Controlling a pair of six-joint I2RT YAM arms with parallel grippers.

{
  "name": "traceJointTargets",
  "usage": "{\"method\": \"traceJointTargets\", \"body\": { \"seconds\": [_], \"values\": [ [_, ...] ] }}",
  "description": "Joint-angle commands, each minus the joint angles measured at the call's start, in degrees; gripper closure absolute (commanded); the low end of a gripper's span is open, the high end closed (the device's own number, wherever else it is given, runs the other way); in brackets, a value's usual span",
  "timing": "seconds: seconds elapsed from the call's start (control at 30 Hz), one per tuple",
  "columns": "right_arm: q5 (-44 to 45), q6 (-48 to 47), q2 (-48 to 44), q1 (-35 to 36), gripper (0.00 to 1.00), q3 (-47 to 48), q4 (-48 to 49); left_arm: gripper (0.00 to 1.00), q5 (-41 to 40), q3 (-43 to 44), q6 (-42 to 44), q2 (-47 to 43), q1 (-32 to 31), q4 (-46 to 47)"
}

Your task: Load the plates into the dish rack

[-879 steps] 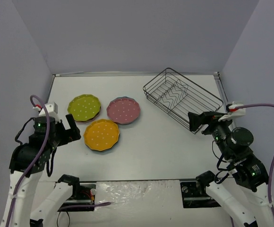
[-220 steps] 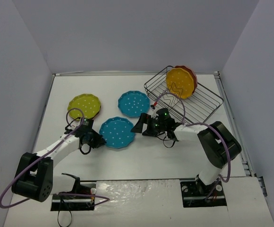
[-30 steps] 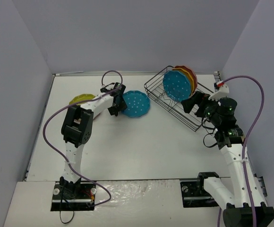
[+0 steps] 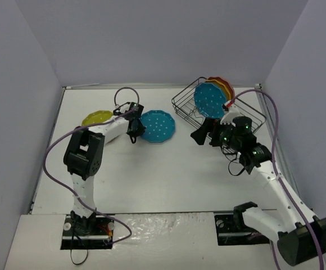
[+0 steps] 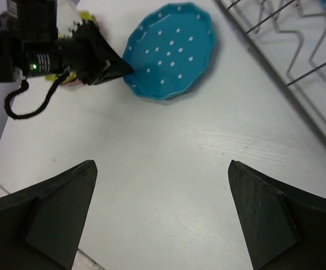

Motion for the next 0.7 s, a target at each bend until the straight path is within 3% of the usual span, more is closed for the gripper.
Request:
{"method": "traceJointTargets", "body": {
  "seconds": [0.0, 0.3, 0.67],
  "values": [
    [3.3, 7.6, 4.7, 5.3, 0.00, -2.6, 11.0, 1.00, 0.7, -7.6, 1.7, -8.7, 1.7, -4.4],
    [3.6, 20.8, 17.4, 10.8, 0.00, -8.9, 28.1, 1.00, 6.7, -22.7, -1.1, -22.6, 4.0, 2.2],
    [3.8, 28.9, 33.1, 13.9, 0.00, -9.2, 43.2, 1.00, 18.1, -28.7, -7.1, -29.9, 5.2, 9.8]
  ]
}}
